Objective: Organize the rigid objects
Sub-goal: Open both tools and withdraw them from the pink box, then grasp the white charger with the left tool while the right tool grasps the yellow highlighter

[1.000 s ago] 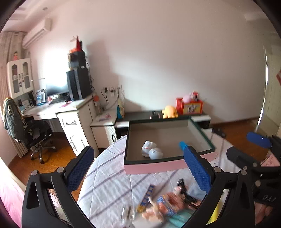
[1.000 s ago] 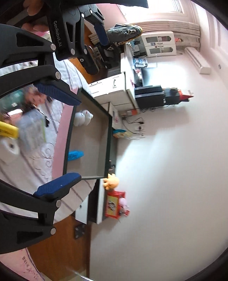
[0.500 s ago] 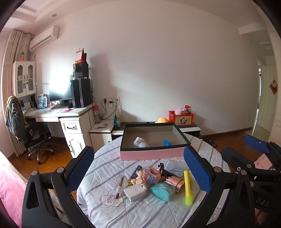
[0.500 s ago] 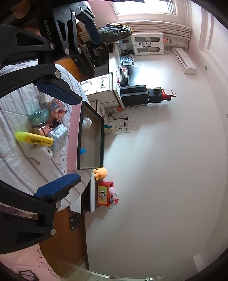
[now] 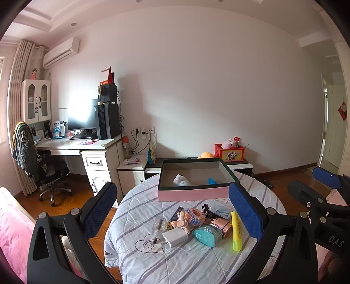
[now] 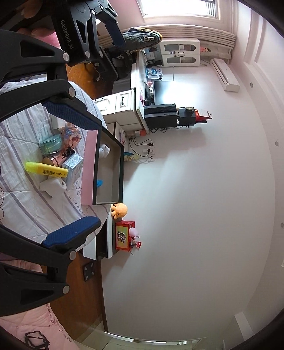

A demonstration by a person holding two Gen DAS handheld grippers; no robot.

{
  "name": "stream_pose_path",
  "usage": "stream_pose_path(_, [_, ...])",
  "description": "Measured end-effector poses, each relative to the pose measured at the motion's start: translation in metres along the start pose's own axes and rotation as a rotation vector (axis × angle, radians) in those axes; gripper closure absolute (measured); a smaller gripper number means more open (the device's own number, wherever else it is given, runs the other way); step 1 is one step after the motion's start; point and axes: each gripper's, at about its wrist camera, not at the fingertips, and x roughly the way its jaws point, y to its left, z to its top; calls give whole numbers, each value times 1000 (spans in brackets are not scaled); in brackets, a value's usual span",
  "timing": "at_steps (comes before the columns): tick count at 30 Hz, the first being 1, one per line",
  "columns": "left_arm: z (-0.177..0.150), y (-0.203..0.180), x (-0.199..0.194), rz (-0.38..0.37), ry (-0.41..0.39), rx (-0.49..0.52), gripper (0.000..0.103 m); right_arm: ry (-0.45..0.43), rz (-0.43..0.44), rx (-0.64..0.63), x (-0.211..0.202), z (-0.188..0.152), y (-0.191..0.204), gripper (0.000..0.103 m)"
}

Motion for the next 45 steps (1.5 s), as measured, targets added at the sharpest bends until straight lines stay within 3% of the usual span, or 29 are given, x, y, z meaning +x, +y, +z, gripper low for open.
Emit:
stream_pose_path(10, [-14, 13, 19, 15, 52, -14, 0, 42, -7, 10, 13, -9, -6, 20])
stream_pose_path(17, [-49, 30, 59, 24, 187, -23, 0, 215, 14, 53, 62, -53, -20, 20])
stream_pose_path(24, [-86, 37, 99, 21, 328, -17, 0, 394, 100, 105, 121, -104, -27, 23])
stream_pose_path(35, [-117, 35, 143, -3, 449, -32, 0, 492, 204, 144, 172, -129, -27, 76])
stream_pose_path(45, [-135, 15, 185, -23, 542, -28, 0, 452, 229, 148, 157, -121, -36, 76])
